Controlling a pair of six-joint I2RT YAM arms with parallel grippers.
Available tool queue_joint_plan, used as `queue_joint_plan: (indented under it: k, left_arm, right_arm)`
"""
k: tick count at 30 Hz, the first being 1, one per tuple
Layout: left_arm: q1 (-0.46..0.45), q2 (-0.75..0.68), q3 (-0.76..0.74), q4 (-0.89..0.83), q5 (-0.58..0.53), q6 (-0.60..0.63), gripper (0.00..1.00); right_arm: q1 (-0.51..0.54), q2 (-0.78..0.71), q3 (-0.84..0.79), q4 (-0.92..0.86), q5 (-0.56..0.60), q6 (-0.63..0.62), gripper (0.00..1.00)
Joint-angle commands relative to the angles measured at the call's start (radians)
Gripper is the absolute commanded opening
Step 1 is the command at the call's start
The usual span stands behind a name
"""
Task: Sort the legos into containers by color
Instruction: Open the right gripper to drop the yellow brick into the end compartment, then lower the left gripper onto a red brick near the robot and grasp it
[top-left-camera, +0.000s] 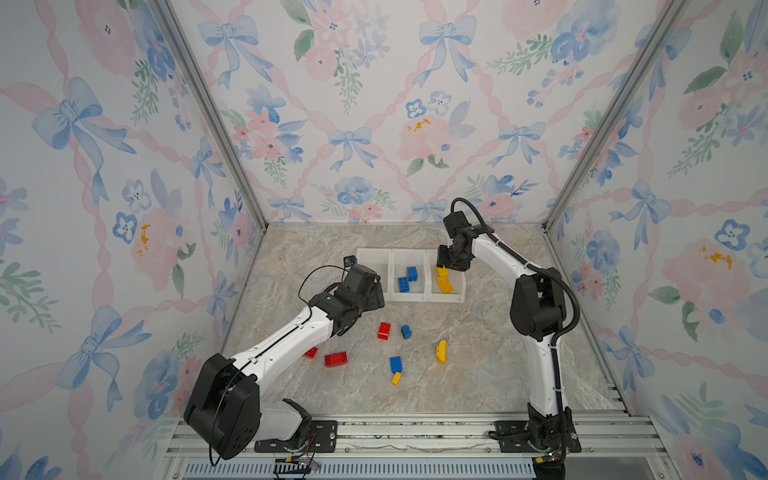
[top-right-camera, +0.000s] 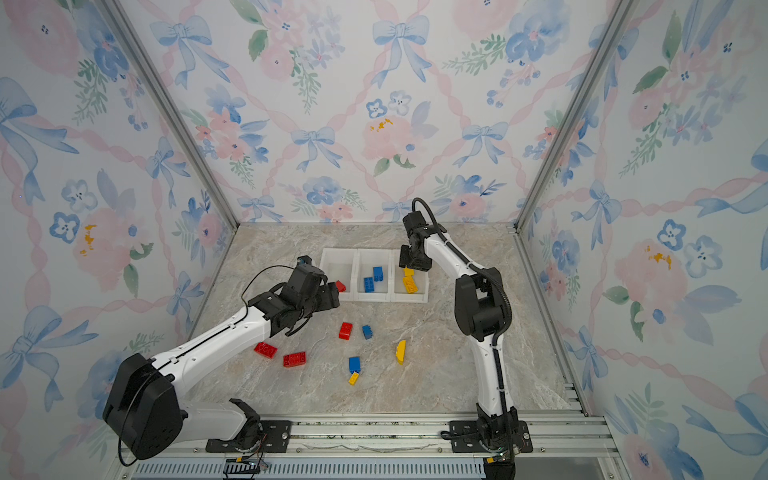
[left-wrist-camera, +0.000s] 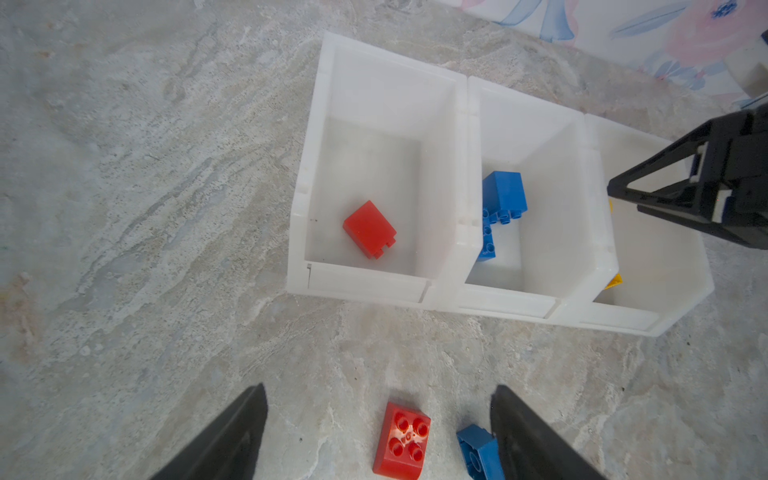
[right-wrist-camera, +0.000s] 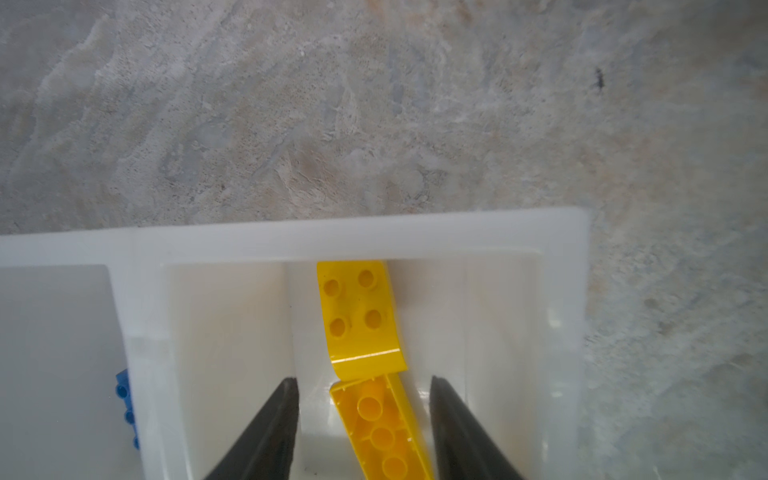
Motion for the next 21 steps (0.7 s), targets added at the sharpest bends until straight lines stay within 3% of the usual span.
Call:
queue_joint_plan:
  k: [1,9,21]
  left_arm:
    - [0.007,-0.014,-0.017,-0.004,-0.03,-0.024,0.86]
    - [0.046,-0.04,-0.031,-0.041,-0.033,-0.063,0.86]
    - [0.128,-0.057,-0.025,-0.217,-0.028,-0.105,0.86]
  right_arm:
    - [-0.005,-0.084,-0.049,0.002,-0.012,0.0,0.54]
    - [0.008,-0.195,-0.164,0.032,-0.036,0.015,0.58]
    - [0.047,-0.343,-0.306,0.028,-0.048,0.014,0.75]
